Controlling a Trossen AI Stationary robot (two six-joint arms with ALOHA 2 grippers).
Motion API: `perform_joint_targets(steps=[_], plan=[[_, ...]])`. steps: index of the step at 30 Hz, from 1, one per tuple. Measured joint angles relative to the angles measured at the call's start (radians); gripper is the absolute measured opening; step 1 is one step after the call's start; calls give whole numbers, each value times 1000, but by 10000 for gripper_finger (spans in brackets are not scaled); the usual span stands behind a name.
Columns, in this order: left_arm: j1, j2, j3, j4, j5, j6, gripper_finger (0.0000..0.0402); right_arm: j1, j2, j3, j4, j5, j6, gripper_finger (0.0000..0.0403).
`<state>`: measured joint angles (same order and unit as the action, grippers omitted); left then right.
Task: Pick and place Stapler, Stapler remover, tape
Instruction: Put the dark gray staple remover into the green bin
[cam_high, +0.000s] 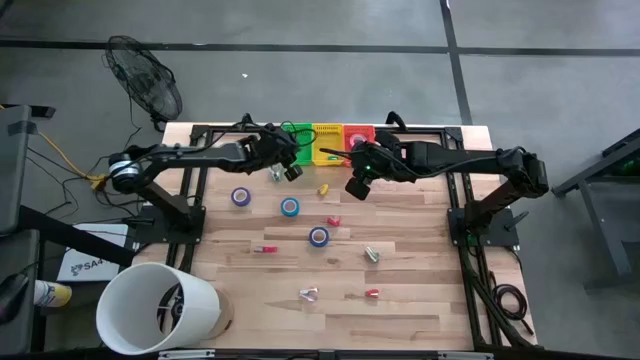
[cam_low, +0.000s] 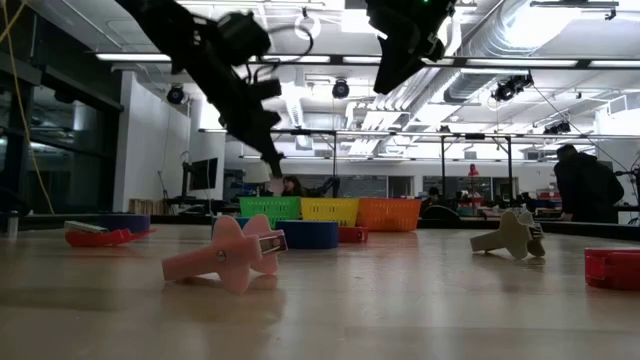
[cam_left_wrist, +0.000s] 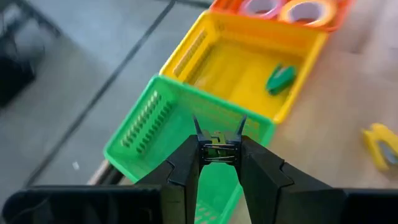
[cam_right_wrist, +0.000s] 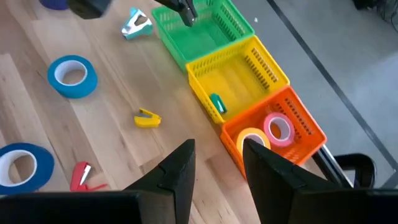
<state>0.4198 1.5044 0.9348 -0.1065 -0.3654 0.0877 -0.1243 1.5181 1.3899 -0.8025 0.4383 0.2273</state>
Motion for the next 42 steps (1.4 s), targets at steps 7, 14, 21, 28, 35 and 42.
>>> perform_joint_targets(steps=[7, 14, 21, 28, 35, 42], plan=[[81, 76, 0, 5, 47, -122, 90, -1, 0, 0, -10, -1, 9, 126], [106, 89, 1, 13, 90, -138, 91, -1, 0, 0, -16, -6, 19, 126], [104, 89, 1, 14, 89, -137, 129, -1, 0, 0, -26, -11, 19, 126], [104, 89, 1, 15, 92, -138, 201, 0, 0, 0, -27, -28, 19, 126], [104, 89, 1, 37, 98, -138, 224, 0, 0, 0, -27, -47, 19, 126], [105, 89, 1, 37, 113, -147, 225, 1, 0, 0, -26, -75, 29, 126]])
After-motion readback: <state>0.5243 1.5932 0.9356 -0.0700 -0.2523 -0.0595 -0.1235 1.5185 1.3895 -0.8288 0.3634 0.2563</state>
